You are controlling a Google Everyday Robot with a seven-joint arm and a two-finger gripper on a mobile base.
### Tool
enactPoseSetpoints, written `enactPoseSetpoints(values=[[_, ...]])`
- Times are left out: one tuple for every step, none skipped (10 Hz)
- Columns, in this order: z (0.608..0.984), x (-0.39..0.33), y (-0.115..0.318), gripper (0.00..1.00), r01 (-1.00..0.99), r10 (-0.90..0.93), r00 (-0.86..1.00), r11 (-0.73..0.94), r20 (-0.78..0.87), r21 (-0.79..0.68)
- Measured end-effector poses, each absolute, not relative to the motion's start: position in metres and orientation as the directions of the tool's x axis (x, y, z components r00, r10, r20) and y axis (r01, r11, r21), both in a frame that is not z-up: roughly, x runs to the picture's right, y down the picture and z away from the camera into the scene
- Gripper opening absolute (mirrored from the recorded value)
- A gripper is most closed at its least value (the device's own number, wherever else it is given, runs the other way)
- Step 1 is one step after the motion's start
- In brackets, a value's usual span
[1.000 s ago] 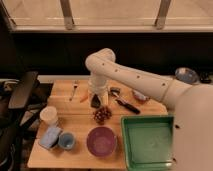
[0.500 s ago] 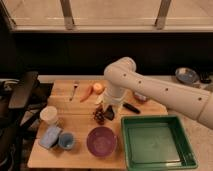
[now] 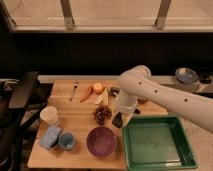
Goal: Wipe tray with eraser
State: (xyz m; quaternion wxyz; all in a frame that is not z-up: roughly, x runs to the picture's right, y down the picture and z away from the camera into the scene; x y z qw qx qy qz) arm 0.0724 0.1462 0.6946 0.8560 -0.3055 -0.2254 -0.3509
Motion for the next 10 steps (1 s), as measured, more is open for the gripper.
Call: enactPoseSetpoints(values=[[0.694, 0.073, 0.146, 0.02, 0.737, -0.462, 0.653, 0.568, 0.599, -0.366], [0.694, 0.074, 0.146, 0.02, 0.737, -0.462, 0.654, 0.569, 0.599, -0.366], [0.695, 0.073, 0.146, 0.02, 0.738, -0.462, 0.653, 0.568, 0.600, -0.366], [0.695, 0.072, 0.147, 0.02, 0.738, -0.463, 0.654, 0.567, 0.599, -0.367], [0.695, 0.074, 0.148, 0.02, 0.730, -0.456, 0.661, 0.574, 0.596, -0.371], [0.695, 0.081, 0.154, 0.02, 0.705, -0.431, 0.685, 0.595, 0.587, -0.387], [0.694, 0.092, 0.161, 0.02, 0.681, -0.408, 0.707, 0.615, 0.578, -0.398], [0.693, 0.107, 0.170, 0.02, 0.653, -0.380, 0.728, 0.638, 0.570, -0.409], [0.692, 0.126, 0.180, 0.02, 0.621, -0.348, 0.750, 0.663, 0.563, -0.418], [0.690, 0.144, 0.190, 0.02, 0.591, -0.319, 0.770, 0.683, 0.553, -0.430]])
